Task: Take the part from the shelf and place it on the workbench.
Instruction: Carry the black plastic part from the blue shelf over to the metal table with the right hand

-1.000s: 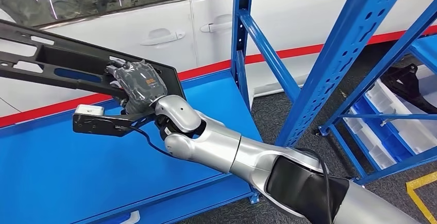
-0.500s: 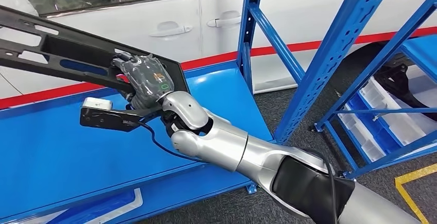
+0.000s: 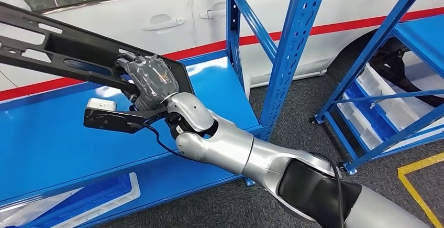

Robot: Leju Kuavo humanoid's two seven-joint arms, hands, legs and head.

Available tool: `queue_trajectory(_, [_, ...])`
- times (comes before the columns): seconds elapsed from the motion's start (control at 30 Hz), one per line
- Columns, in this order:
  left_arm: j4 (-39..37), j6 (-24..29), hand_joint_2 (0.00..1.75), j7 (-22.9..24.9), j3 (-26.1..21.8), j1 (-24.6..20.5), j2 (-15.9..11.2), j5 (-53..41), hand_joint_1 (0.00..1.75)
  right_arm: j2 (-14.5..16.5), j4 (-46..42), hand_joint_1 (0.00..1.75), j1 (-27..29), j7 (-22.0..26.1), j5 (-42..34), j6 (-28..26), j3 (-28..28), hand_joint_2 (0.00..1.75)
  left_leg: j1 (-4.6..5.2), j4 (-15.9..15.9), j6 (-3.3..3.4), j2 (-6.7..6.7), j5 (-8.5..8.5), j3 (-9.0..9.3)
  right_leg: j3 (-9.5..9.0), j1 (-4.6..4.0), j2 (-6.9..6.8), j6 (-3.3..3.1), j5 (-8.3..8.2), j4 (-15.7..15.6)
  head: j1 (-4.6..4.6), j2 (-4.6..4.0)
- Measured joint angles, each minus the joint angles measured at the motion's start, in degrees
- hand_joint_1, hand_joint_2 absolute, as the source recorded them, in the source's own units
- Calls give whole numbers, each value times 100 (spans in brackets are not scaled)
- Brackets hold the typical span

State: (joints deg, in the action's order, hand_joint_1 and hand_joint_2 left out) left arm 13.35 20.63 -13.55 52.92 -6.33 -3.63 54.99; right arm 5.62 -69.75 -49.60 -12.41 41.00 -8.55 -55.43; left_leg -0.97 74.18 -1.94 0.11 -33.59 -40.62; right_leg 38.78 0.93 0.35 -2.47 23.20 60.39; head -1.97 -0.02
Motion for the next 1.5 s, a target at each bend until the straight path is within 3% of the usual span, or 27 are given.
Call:
queue_trajectory(0.1, [0, 0, 175, 0, 0, -9, -1, -1, 0, 1, -3, 175, 10, 0, 0, -1, 3, 175, 3, -729, 46, 0, 364, 659, 182, 1, 2, 33, -158, 5, 1, 0])
queue_trajectory(0.17, [0, 1, 175, 0, 0, -31, -3, -2, 0, 2, -21, 175, 8, -1, 0, -2, 13, 175, 29, -1352, 90, -5, 300, 1124, 226, -9, -6, 77, -233, 3, -4, 0])
queue_trajectory(0.23, [0, 3, 175, 0, 0, -48, -4, -2, 0, 1, -39, 175, 5, 1, 0, -2, 24, 175, 68, -1695, 142, -16, 223, 1306, 232, -9, -26, 144, -333, -36, 0, 0])
queue_trajectory(0.3, [0, 3, 175, 0, 0, -50, -4, -2, 0, -5, -45, 175, 5, 3, 0, -2, 28, 175, 70, -1761, 212, -10, 329, 1248, 233, -3, -34, 217, -410, -92, 15, 0])
queue_trajectory(0.33, [0, 2, 175, 1, 0, -49, -3, -2, 0, -12, -46, 175, 6, 3, 0, -2, 29, 175, 58, -1784, 255, 3, 404, 1215, 263, -3, -31, 247, -317, -46, 14, 0])
queue_trajectory(0.37, [0, 2, 175, 1, 0, -46, -2, -2, 0, -19, -47, 175, 7, 2, 0, -2, 30, 175, 43, -1812, 301, 20, 487, 1168, 319, -4, -28, 270, -107, 108, 3, 0])
queue_trajectory(0.43, [0, 2, 175, 2, 0, -42, -1, -2, 0, -34, -48, 175, 11, 1, 0, -2, 31, 175, 33, -1821, 364, 41, 629, 1021, 488, -1, -26, 298, 512, 762, -18, 0])
queue_trajectory(0.47, [0, 2, 175, 2, 0, -41, -2, -2, 0, -41, -48, 175, 16, 0, 0, -2, 32, 175, 35, -1812, 376, 45, 691, 933, 557, 1, -26, 309, 723, 1150, -20, 0])
queue_trajectory(0.5, [0, 2, 175, 2, 0, -41, -3, -2, 0, -49, -48, 175, 22, 0, 0, -2, 32, 175, 36, -1795, 373, 46, 749, 841, 574, 3, -27, 321, 790, 1442, -21, 0])
queue_trajectory(0.53, [0, 2, 175, 2, 0, -41, -3, -2, 0, -55, -48, 175, 27, 0, 0, -2, 32, 175, 36, -1770, 365, 46, 799, 749, 510, 7, -27, 328, 729, 1567, -20, 0])
queue_trajectory(0.57, [0, 2, 175, 2, 0, -39, -3, -3, 0, -59, -48, 175, 30, 0, 0, -2, 33, 175, 35, -1733, 351, 45, 841, 657, 346, 11, -28, 328, 591, 1489, -21, 0])
queue_trajectory(0.6, [0, -1, 175, 2, 0, -38, -1, -4, 0, -62, -49, 175, 30, 0, 0, -2, 33, 175, 33, -1684, 334, 44, 871, 574, 89, 14, -28, 320, 465, 1221, -21, 0])
queue_trajectory(0.67, [0, -10, 175, 2, 0, -37, 4, -14, 0, -57, -60, 175, 20, 0, 0, -2, 35, 175, 46, -1568, 286, 39, 904, 429, -468, 0, -22, 284, 485, 476, -19, 0])
queue_trajectory(0.73, [0, -20, 175, 3, 0, -38, 7, -28, 0, -50, -76, 175, 8, 1, 1, -1, 42, 175, 55, -1505, 217, 35, 956, 351, -702, -28, -12, 234, 616, 71, -19, 0])
queue_trajectory(0.83, [-3, -25, 175, 7, 0, -23, 4, -35, 0, -49, -81, 175, 2, 1, 2, 5, 48, 175, 28, -1482, 99, 30, 967, 271, -617, -22, -17, 105, 504, 1, -31, 0])
queue_trajectory(0.9, [-4, -31, 175, 8, 0, -11, 14, -35, 0, -48, -81, 175, 0, 0, 2, 7, 48, 175, 11, -1171, 41, 27, 607, 129, -513, -3, -27, 24, 394, -23, -26, 0])
queue_trajectory(0.97, [-4, -35, 175, 9, 0, -9, 24, -35, 0, -46, -81, 175, 0, 0, 2, 7, 48, 175, 2, -510, 8, 27, 131, -57, -386, -9, -30, -8, 296, -18, -24, 0])
queue_trajectory(1.0, [-4, -35, 175, 9, 0, -9, 24, -35, 0, -46, -81, 175, 0, 0, 2, 8, 48, 175, -2, -226, -1, 27, 29, -99, -317, -13, -29, -11, 247, -11, -26, 0])
queue_trajectory(1.03, [-4, -35, 175, 9, 0, -9, 24, -35, 0, -47, -81, 175, 1, 0, 2, 8, 48, 175, -2, -86, -4, 27, 49, -76, -249, -16, -29, -8, 202, -2, -26, 0])
queue_trajectory(1.07, [-4, -35, 175, 9, 0, -9, 23, -35, 0, -48, -81, 175, 1, 0, 2, 9, 48, 175, -2, -143, 1, 27, 175, 39, -183, -17, -28, -2, 159, 9, -25, 0])
queue_trajectory(1.13, [-4, -36, 175, 9, 0, -21, 22, -35, 0, -47, -82, 175, 0, 0, 2, 8, 49, 175, 2, -748, 40, 24, 411, 516, -73, -19, -26, 25, 79, 28, -24, 0])
queue_trajectory(1.2, [-4, -37, 175, 8, 0, -38, 20, -35, 0, -46, -83, 175, -12, -1, 2, 7, 57, 175, 32, -1421, 103, 8, 424, 960, -18, -25, -32, 81, -7, 21, -33, 0])
queue_trajectory(1.27, [-4, -38, 175, 7, 0, -44, 17, -35, 0, -46, -84, 175, -25, 1, 2, 7, 64, 175, 69, -1650, 164, -9, 423, 1064, -10, -23, -40, 152, -110, -28, -35, 0])
queue_trajectory(1.33, [-4, -40, 175, 7, 0, -46, 19, -35, 0, -52, -83, 175, -29, 1, 2, 8, 67, 175, 42, -1723, 242, 8, 556, 1026, 20, -27, -32, 220, -109, -34, -34, 0])
queue_trajectory(1.4, [-4, -41, 175, 8, 0, -45, 23, -35, 0, -63, -81, 175, -31, 0, 2, 9, 70, 175, 15, -1797, 338, 38, 702, 943, 140, -37, -19, 265, 262, 281, -59, 0])
queue_trajectory(1.47, [-4, -41, 175, 7, 0, -44, 22, -35, 0, -71, -81, 175, -29, 0, 2, 9, 72, 175, 31, -1784, 388, 48, 819, 792, 321, -36, -16, 292, 792, 972, -83, 0])
queue_trajectory(1.5, [-4, -42, 175, 7, 0, -43, 20, -35, 0, -76, -81, 175, -25, 0, 2, 9, 72, 175, 33, -1761, 390, 48, 870, 707, 371, -32, -16, 306, 933, 1281, -86, 0])
